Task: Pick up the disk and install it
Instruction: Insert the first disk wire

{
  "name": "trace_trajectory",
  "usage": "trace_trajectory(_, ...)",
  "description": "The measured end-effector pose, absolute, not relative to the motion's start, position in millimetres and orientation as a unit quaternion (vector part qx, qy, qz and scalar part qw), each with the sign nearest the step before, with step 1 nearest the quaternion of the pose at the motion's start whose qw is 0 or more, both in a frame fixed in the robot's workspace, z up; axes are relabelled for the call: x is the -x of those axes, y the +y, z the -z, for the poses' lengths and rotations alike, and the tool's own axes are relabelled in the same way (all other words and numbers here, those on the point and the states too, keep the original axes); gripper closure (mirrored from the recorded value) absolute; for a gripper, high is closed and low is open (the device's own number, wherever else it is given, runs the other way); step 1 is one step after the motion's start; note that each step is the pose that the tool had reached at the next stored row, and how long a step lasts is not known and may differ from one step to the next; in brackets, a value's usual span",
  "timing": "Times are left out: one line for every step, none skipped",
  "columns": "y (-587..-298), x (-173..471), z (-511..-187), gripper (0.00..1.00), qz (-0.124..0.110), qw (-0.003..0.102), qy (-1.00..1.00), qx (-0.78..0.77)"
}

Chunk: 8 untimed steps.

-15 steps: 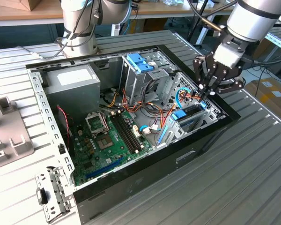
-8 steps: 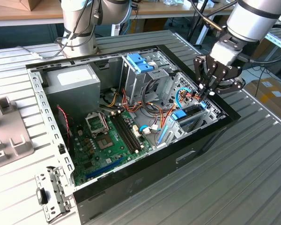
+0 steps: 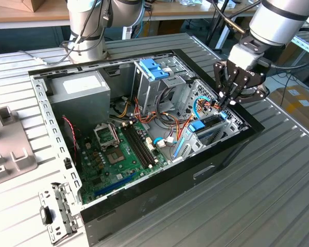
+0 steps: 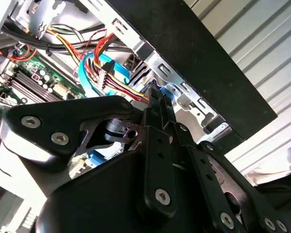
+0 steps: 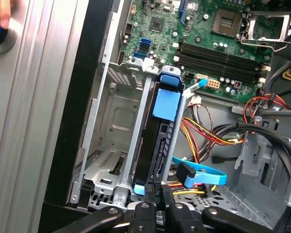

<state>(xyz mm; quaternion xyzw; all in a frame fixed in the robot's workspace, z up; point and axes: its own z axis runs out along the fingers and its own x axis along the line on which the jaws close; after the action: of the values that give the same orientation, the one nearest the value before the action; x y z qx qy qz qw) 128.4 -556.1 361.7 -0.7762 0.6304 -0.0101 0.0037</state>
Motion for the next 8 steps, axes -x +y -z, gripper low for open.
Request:
trace_trajectory(-556.1,-128.4,-361.7,0.83,0.01,0.004,0.635,0.773)
trace_trajectory(-556.1,-128.4,-361.7,0.83,0.01,0.004,0.638,0.77)
trace_trajectory(-556.1,-128.4,-361.7,0.83,0.01,0.004,0.643,0.766)
trace_trajectory(-556.1,-128.4,-361.7,0.83,0.01,0.004,0.646,0.763)
trace_trajectory(-556.1,-128.3,-361.7,0.83,0.01,0.003,0.653,0.758)
trace_trajectory(-556.1,-128.0,-361.6,0.83,0.01,0.003,0.658,0.753)
trace_trajectory(-556.1,-127.8,-361.6,0.83,0.01,0.003,0.662,0.75)
trace_trajectory(-556.1,-127.1,-361.6,0.83,0.01,0.003,0.666,0.745)
